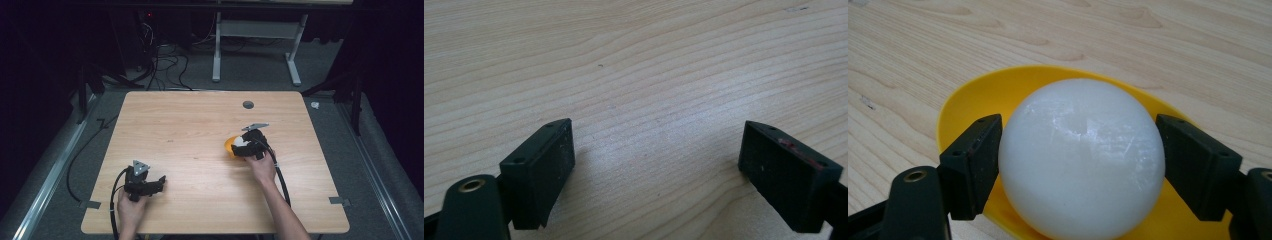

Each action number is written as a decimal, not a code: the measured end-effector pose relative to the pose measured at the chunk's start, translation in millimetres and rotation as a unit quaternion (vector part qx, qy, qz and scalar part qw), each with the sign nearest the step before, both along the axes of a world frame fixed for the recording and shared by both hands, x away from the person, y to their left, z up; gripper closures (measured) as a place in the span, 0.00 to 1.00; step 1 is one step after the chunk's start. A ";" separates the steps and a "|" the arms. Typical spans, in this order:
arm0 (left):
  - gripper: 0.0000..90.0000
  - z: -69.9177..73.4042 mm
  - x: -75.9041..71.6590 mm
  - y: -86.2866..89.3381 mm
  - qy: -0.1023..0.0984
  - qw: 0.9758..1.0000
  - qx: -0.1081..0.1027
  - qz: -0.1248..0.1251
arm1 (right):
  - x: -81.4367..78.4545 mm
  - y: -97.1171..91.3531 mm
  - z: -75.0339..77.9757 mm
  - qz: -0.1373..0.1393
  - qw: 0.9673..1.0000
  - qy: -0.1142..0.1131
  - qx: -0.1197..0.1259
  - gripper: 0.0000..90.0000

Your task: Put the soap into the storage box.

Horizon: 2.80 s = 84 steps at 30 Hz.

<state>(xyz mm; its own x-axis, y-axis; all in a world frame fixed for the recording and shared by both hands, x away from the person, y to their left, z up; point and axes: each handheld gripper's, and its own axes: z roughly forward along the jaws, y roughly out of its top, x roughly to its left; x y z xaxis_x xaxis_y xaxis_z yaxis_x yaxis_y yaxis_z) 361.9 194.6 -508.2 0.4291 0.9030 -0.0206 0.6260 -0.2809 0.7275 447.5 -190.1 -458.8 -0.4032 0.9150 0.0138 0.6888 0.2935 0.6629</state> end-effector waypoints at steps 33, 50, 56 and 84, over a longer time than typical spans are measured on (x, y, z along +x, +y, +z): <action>0.17 0.0 0.0 0.0 0.000 1.000 0.000 0.000 | -19.9 -20.3 27.3 0.006 0.999 -0.035 0.030 0.28; 0.17 -0.1 0.0 -0.1 -0.001 1.000 0.000 0.000 | -36.0 -36.9 30.2 -0.010 0.998 -0.051 0.035 0.29; 0.17 -0.1 0.0 -0.1 -0.001 1.000 0.000 0.000 | -41.6 -44.4 34.7 -0.014 0.997 -0.058 0.040 0.29; 0.17 -0.1 0.0 -0.2 -0.001 1.000 0.000 0.000 | -71.9 -70.9 36.1 -0.037 0.994 -0.080 0.059 0.31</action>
<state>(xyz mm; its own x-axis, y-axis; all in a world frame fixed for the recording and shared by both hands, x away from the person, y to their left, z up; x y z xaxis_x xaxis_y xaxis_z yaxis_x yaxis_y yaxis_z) 361.9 194.4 -508.3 0.4292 0.9030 -0.0200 0.6252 -0.2810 0.7281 375.6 -261.0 -422.7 -0.3404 0.9380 0.0651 0.5893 0.1589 0.7922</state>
